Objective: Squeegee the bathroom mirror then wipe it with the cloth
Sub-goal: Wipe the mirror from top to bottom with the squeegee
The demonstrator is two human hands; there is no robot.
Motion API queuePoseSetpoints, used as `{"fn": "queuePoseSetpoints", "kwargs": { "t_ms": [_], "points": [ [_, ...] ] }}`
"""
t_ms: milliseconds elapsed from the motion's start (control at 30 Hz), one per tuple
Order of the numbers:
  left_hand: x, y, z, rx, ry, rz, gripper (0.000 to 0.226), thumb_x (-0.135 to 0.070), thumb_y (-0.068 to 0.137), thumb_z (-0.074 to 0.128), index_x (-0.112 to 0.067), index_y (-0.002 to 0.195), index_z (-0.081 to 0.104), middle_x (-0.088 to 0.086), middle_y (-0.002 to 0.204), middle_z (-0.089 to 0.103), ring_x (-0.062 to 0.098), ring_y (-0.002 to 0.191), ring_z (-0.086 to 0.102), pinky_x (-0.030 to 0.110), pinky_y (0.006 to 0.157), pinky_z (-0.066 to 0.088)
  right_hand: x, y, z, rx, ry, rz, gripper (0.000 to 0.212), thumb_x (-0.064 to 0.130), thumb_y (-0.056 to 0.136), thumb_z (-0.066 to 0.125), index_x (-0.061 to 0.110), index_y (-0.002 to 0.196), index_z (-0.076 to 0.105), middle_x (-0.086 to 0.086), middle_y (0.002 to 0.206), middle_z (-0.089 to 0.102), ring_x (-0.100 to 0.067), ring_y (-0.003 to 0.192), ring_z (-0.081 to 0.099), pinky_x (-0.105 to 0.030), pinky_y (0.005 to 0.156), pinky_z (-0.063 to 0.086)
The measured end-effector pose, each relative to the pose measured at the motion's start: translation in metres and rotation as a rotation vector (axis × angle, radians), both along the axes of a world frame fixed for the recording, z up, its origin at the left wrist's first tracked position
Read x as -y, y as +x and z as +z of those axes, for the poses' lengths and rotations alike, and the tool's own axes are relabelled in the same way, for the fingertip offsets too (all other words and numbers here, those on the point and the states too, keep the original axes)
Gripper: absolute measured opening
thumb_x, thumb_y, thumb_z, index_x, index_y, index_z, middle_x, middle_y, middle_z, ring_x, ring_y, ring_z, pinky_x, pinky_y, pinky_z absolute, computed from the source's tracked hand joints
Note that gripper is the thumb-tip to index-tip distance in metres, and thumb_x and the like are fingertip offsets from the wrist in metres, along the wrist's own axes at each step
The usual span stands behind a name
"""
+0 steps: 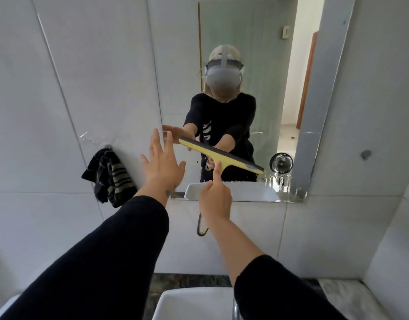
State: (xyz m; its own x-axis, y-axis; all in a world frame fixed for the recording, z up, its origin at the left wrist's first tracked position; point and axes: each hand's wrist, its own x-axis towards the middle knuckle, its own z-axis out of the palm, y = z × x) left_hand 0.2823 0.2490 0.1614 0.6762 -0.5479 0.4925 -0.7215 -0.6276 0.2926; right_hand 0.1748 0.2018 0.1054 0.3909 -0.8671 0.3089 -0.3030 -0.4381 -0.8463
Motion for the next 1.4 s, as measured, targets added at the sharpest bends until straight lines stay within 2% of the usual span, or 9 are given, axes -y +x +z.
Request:
{"fn": "queuePoseSetpoints", "kwargs": {
  "t_ms": [67,233,400,567,700,833,1000,1133,1400],
  "points": [
    [-0.008,0.005,-0.001,-0.013,-0.020,0.009,0.084,-0.036,0.092,0.054,-0.023,0.150,-0.004,0.006,0.158,-0.020,0.026,0.147,-0.003,0.056,0.116,0.010,-0.008,0.007,-0.001,-0.037,-0.004,0.014,0.060,0.015,0.102,0.030,0.034,0.152,0.003,-0.004,0.084,0.052,-0.019,0.078,0.051,-0.032,0.070,0.045],
    [-0.017,0.013,-0.008,-0.030,0.011,0.055,0.082,-0.037,0.093,0.051,-0.022,0.150,-0.006,0.006,0.157,-0.021,0.026,0.147,-0.004,0.056,0.116,0.008,-0.008,0.011,-0.005,-0.154,-0.096,-0.021,0.066,0.012,0.100,0.034,0.030,0.153,-0.001,-0.006,0.085,0.052,-0.019,0.076,0.051,-0.030,0.066,0.041],
    [-0.011,0.007,-0.017,-0.070,0.009,0.034,0.081,-0.036,0.093,0.051,-0.022,0.150,-0.005,0.007,0.158,-0.019,0.025,0.147,-0.005,0.055,0.116,0.007,-0.012,0.008,-0.021,-0.432,-0.281,0.066,0.079,0.005,0.095,0.043,0.034,0.152,-0.002,-0.008,0.091,0.056,-0.024,0.087,0.059,-0.031,0.066,0.041],
    [-0.003,0.001,-0.019,-0.081,0.013,0.012,0.083,-0.035,0.092,0.053,-0.021,0.150,-0.005,0.007,0.158,-0.018,0.026,0.147,-0.003,0.056,0.116,0.008,0.005,-0.008,-0.019,-0.619,-0.466,0.081,0.078,0.004,0.095,0.042,0.032,0.152,-0.003,-0.006,0.085,0.044,-0.021,0.073,0.045,-0.033,0.063,0.037],
    [0.004,-0.007,-0.026,-0.110,0.041,0.003,0.084,-0.037,0.093,0.052,-0.021,0.150,-0.007,0.007,0.158,-0.019,0.026,0.147,-0.006,0.056,0.117,0.008,0.026,-0.025,-0.013,-0.761,-0.653,0.079,0.077,0.004,0.094,0.043,0.034,0.152,0.003,-0.009,0.097,0.055,-0.025,0.081,0.058,-0.032,0.057,0.038],
    [0.016,-0.023,-0.033,-0.139,0.057,-0.012,0.084,-0.037,0.093,0.052,-0.022,0.150,-0.008,0.008,0.158,-0.019,0.027,0.147,-0.004,0.056,0.117,0.008,0.048,-0.050,-0.007,-0.869,-0.793,0.024,0.073,0.005,0.094,0.040,0.038,0.151,0.009,-0.004,0.085,0.044,-0.020,0.062,0.042,-0.026,0.044,0.021],
    [0.038,-0.046,-0.036,-0.101,0.077,-0.059,0.085,-0.037,0.093,0.051,-0.022,0.150,-0.010,0.009,0.157,-0.020,0.028,0.147,-0.002,0.056,0.115,0.009,0.069,-0.080,-0.004,-0.916,-0.803,-0.029,0.070,0.009,0.096,0.041,0.043,0.149,0.011,-0.002,0.083,0.040,-0.015,0.050,0.022,-0.027,0.045,0.016],
    [0.054,-0.063,-0.035,-0.095,0.063,-0.120,0.084,-0.034,0.093,0.053,-0.022,0.150,-0.008,0.011,0.156,-0.023,0.030,0.147,0.001,0.056,0.115,0.009,0.082,-0.101,-0.006,-0.907,-0.798,-0.068,0.070,0.008,0.096,0.040,0.046,0.148,0.012,-0.002,0.084,0.041,-0.019,0.063,0.039,-0.027,0.046,0.018],
    [0.069,-0.067,-0.042,-0.116,0.070,-0.103,0.092,-0.032,0.092,0.056,-0.023,0.148,-0.016,0.014,0.152,-0.033,0.033,0.146,0.005,0.056,0.115,0.008,0.109,-0.137,-0.017,-0.858,-0.733,-0.140,0.080,0.003,0.093,0.038,0.051,0.147,0.005,-0.004,0.101,0.057,-0.024,0.075,0.053,-0.031,0.057,0.034]
  ]
}}
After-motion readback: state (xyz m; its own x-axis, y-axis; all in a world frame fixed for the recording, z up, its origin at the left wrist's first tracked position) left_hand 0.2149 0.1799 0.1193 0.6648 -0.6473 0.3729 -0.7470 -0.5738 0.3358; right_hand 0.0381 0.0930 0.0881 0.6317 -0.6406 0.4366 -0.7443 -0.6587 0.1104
